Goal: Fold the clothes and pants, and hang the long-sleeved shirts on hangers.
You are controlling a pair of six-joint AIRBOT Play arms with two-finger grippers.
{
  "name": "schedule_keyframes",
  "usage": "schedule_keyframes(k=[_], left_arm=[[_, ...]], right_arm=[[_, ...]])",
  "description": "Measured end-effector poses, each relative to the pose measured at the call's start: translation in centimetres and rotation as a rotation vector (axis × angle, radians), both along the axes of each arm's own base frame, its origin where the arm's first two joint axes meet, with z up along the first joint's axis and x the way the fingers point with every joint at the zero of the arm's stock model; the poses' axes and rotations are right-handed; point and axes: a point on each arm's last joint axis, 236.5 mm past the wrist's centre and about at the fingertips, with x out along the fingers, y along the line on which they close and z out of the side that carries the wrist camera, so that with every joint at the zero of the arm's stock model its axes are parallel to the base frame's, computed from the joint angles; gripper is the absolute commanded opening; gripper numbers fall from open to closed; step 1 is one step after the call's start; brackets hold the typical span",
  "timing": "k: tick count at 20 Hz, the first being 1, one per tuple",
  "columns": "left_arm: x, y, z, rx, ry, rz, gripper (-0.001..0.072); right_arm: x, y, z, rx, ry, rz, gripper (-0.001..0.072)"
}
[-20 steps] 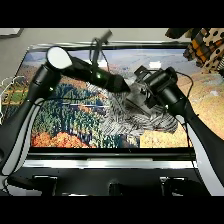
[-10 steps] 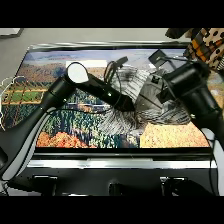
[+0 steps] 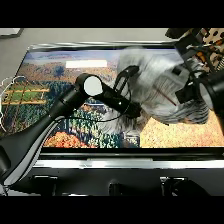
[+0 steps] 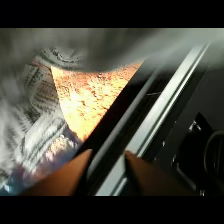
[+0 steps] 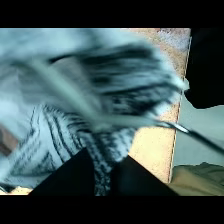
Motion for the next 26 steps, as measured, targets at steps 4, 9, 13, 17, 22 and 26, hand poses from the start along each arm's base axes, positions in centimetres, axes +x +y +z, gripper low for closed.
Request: schedule_keyframes(k=[4, 9, 13, 17, 22, 26], left_arm=[[3.1, 2.4, 3.8, -0.033, -0.097, 0.046, 0.0634], [8.1, 11.0, 9.9, -0.02, -0.296, 0.124, 0.0631], [11.0, 17.6, 12.6, 0.039, -0.484, 0.121, 0.0595], [11.7, 21.0, 11.3, 0.105, -0.554, 0.03, 0.0595], [11.3, 21.7, 8.6, 0.073, -0.565, -0.115, 0.0595], [10.6, 20.7, 6.9, 0.015, -0.547, -0.192, 0.0595]], right_arm=[[0.4, 1.0, 0.4, 0.029, -0.025, 0.048, 0.0034], [2.0, 3.5, -0.3, 0.043, -0.02, 0.166, 0.0034], [3.2, 7.1, -3.7, 0.033, 0.103, 0.333, 0.0034], [4.3, 9.2, -6.4, 0.005, 0.181, 0.444, 0.0035], [5.4, 10.6, -7.8, -0.037, 0.213, 0.538, 0.0035], [6.1, 11.3, -8.8, -0.077, 0.238, 0.604, 0.0035]])
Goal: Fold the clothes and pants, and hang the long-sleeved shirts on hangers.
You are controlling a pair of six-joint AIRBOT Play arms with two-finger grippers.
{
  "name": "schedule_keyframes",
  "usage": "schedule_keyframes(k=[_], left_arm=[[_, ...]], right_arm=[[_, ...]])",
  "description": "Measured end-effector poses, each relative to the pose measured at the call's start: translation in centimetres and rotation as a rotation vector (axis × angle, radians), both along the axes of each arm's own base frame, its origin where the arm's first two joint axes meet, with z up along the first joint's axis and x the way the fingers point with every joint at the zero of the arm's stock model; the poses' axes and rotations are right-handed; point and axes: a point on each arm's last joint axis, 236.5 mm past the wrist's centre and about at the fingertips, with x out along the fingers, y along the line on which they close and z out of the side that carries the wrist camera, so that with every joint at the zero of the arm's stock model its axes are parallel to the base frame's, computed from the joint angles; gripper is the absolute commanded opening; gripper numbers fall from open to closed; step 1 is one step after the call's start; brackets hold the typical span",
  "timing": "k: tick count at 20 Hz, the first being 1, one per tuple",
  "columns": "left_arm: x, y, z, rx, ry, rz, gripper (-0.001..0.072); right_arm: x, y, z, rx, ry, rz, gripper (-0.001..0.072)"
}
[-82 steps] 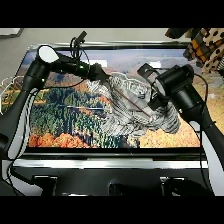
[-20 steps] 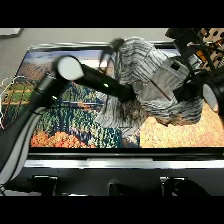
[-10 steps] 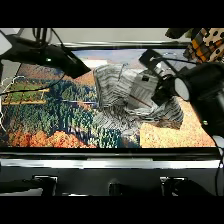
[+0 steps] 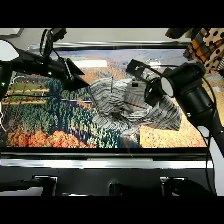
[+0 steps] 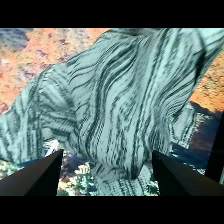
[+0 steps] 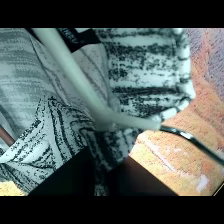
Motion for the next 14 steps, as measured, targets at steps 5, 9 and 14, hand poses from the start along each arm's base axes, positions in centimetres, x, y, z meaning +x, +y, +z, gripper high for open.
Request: schedule_keyframes(k=[5, 9, 14], left_arm=[[-0.6, -1.2, -2.1, -0.008, 0.05, -0.057, 0.0591], [-1.1, -2.8, -3.8, -0.01, 0.09, -0.098, 0.0435], [-1.4, -4.1, -5.3, -0.014, 0.132, -0.129, 0.0074]], right_arm=[[1.3, 1.0, -0.6, -0.025, -0.017, 0.072, 0.0036], [1.9, 1.5, -0.5, -0.03, -0.037, 0.108, 0.0036], [2.0, 1.7, -0.4, -0.03, -0.046, 0.12, 0.0036]])
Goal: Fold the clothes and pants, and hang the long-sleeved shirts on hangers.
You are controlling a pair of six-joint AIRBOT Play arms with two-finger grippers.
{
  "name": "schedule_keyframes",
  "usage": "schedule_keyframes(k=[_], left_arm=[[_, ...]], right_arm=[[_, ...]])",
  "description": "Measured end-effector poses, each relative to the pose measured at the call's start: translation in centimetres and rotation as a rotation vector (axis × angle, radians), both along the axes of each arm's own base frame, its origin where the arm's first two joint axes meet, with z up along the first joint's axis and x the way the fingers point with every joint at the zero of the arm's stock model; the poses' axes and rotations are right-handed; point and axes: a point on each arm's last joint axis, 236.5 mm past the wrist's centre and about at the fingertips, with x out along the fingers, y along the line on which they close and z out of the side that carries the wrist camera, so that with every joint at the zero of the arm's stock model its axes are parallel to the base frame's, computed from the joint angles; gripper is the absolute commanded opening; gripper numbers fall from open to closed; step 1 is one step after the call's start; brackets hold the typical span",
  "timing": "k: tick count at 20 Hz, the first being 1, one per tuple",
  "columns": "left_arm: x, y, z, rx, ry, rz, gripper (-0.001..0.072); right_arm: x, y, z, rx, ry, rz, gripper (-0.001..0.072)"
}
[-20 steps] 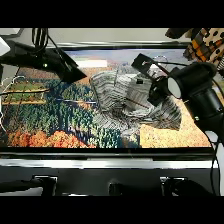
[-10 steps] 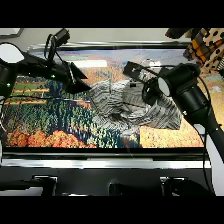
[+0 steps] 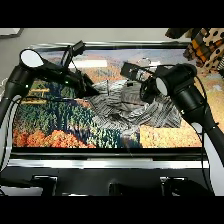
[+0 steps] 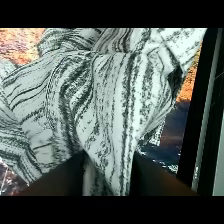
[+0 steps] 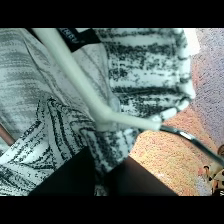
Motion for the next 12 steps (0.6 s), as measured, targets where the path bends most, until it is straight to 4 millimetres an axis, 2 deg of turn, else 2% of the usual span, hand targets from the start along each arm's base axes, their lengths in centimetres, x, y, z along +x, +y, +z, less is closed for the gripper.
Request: schedule_keyframes(k=[1, 4, 5, 8, 11, 12], left_arm=[[-0.1, -0.2, -0.1, -0.002, 0.004, -0.007, 0.0032], [-0.4, -0.6, -0.2, -0.008, 0.013, -0.019, 0.003], [-0.5, -0.6, -0.1, -0.011, 0.013, -0.021, 0.003], [-0.7, -0.7, 0.3, -0.016, 0.003, -0.026, 0.0028], [-0.8, -0.7, 1.5, -0.024, -0.044, -0.03, 0.0028], [-0.8, -0.7, 2.1, -0.03, -0.065, -0.028, 0.0028]], right_arm=[[0.0, 0.0, 0.1, 0.001, -0.003, 0.0, 0.0037], [-0.1, -0.2, 0.5, 0.005, -0.011, -0.006, 0.0039], [-0.2, -0.2, 0.6, 0.01, -0.012, -0.013, 0.0067], [-0.5, -0.6, 1.2, 0.028, -0.021, -0.044, 0.0272], [-0.7, -2.5, 2.9, 0.039, -0.065, -0.123, 0.0481], [-0.9, -3.4, 3.6, 0.054, -0.081, -0.156, 0.0503]])
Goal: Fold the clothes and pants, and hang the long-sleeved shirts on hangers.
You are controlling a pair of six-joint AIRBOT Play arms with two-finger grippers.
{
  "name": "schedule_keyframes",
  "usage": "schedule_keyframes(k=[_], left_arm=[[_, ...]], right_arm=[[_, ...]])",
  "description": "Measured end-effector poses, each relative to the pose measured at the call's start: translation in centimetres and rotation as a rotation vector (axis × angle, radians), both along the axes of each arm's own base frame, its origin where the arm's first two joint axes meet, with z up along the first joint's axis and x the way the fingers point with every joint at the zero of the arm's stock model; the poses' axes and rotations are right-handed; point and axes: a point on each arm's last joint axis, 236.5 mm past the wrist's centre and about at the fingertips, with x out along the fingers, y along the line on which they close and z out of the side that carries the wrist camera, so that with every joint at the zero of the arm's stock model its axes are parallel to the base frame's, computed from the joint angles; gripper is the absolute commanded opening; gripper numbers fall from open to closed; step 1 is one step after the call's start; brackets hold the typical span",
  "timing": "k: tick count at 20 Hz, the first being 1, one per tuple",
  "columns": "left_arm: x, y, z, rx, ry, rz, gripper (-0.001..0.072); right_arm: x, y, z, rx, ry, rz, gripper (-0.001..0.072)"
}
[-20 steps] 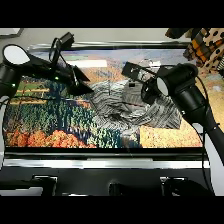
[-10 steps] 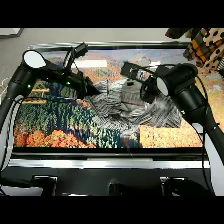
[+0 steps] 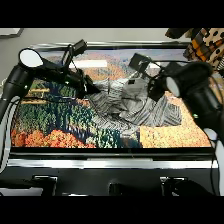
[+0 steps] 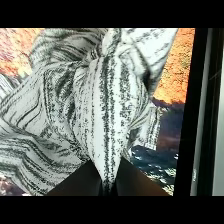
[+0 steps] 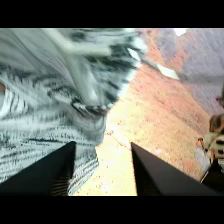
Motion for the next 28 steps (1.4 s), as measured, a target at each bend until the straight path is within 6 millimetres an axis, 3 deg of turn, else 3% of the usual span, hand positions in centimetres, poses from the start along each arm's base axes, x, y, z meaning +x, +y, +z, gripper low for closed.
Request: schedule_keyframes(k=[5, 6, 7, 8, 11, 15, 21, 28], left_arm=[[-1.0, -0.3, 3.1, -0.027, -0.101, -0.018, 0.0028], [-1.4, -0.3, 3.8, -0.032, -0.119, -0.025, 0.0028], [-1.7, -0.4, 4.4, -0.036, -0.137, -0.029, 0.0028], [-2.1, -0.4, 5.1, -0.042, -0.153, -0.033, 0.0028], [-3.2, -0.4, 6.9, -0.056, -0.195, -0.041, 0.0028], [-4.0, -0.3, 8.2, -0.065, -0.226, -0.046, 0.0029], [-4.3, -0.3, 8.6, -0.068, -0.235, -0.047, 0.0029], [-4.2, -0.3, 8.6, -0.067, -0.236, -0.047, 0.003]], right_arm=[[-2.1, -8.0, 5.2, 0.125, -0.119, -0.259, 0.0507], [-2.8, -9.8, 5.9, 0.156, -0.137, -0.318, 0.0565], [-3.6, -11.4, 6.4, 0.191, -0.145, -0.372, 0.0615], [-4.5, -13.0, 6.7, 0.233, -0.144, -0.424, 0.0619], [-6.9, -15.3, 6.0, 0.373, -0.08, -0.513, 0.0658], [-7.9, -15.2, 3.1, 0.472, 0.05, -0.455, 0.0656], [-3.7, -12.8, -0.9, 0.604, 0.131, -0.291, 0.0657], [-1.7, -8.6, -0.8, 0.627, 0.11, 0.047, 0.0655]])
